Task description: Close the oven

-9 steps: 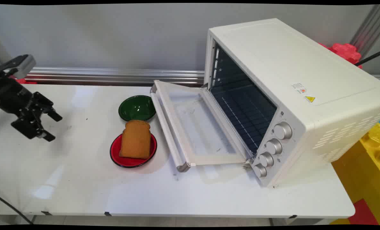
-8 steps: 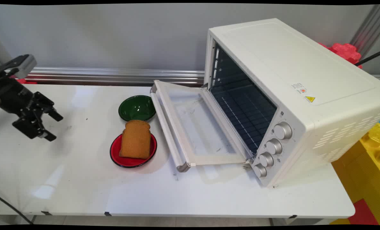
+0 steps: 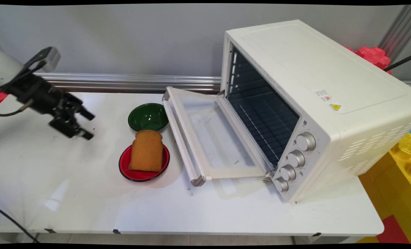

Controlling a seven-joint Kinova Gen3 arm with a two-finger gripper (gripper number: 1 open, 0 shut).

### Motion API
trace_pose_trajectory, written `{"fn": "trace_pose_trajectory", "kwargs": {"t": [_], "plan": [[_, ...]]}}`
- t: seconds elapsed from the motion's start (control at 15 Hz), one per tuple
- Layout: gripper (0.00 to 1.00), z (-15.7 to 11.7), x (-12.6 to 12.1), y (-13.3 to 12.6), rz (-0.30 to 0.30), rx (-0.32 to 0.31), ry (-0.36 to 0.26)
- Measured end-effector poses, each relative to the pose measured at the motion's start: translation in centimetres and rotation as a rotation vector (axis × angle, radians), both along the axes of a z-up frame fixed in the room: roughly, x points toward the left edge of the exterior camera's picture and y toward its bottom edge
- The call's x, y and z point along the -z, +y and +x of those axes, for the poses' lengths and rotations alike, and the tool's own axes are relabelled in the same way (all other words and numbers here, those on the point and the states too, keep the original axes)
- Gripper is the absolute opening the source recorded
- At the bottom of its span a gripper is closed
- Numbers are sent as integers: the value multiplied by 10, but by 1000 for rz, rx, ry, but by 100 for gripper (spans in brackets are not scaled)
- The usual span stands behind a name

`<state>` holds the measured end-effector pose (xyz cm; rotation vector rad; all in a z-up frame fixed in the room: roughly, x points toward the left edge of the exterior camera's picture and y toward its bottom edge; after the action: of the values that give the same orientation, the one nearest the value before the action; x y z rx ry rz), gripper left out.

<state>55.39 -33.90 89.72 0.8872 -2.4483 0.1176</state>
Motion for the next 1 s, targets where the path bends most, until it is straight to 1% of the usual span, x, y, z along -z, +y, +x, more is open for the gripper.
{"fn": "trace_pose_trajectory", "kwargs": {"t": [0.2, 0.47, 0.67, 0.87, 0.93, 1.0], "plan": [[100, -27, -3, -13, -42, -33, 59], [100, -52, -6, -25, -82, -50, 111], [100, -63, -6, -30, -98, -55, 129], [100, -69, -6, -33, -106, -45, 136], [0, -71, -5, -34, -107, -38, 137], [0, -72, -5, -35, -110, -29, 137]]}}
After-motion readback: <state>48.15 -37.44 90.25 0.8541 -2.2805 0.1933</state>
